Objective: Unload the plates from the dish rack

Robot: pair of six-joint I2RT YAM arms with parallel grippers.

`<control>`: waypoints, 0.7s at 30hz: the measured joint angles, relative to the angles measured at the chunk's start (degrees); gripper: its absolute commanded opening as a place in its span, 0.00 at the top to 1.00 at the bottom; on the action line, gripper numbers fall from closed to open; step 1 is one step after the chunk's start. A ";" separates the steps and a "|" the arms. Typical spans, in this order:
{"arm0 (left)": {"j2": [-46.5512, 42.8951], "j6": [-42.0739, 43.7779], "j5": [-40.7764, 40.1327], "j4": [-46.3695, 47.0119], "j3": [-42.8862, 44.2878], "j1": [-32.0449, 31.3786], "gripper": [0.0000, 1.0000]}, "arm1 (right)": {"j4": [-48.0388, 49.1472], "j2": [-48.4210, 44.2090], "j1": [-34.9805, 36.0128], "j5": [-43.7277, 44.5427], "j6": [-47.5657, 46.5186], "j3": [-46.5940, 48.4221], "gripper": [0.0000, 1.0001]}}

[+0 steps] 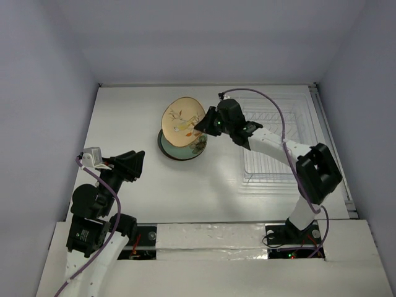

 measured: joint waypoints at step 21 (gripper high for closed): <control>0.00 0.00 0.02 0.02 0.00 0.00 0.60 | 16.61 10.34 0.07 -7.45 12.15 -7.23 0.61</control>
